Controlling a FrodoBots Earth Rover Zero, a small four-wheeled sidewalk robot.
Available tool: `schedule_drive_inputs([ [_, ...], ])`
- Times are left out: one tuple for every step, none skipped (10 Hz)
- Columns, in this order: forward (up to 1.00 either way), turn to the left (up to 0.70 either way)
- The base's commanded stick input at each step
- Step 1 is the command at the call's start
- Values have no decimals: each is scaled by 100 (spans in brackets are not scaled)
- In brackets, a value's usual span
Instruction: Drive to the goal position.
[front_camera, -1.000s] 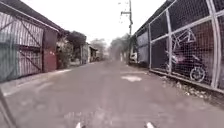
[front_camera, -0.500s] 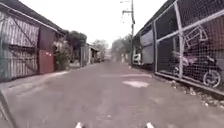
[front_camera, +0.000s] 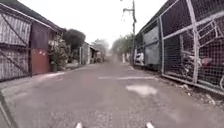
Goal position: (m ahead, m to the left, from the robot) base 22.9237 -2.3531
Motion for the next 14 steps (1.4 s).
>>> schedule_drive_inputs([
  [100, 0],
  [100, 0],
  [100, 0],
  [100, 0],
  [100, 0],
  [100, 0],
  [100, 0],
  [100, 0],
  [100, 0],
  [100, 0],
  [100, 1],
  [100, 1],
  [100, 0],
  [100, 0],
])
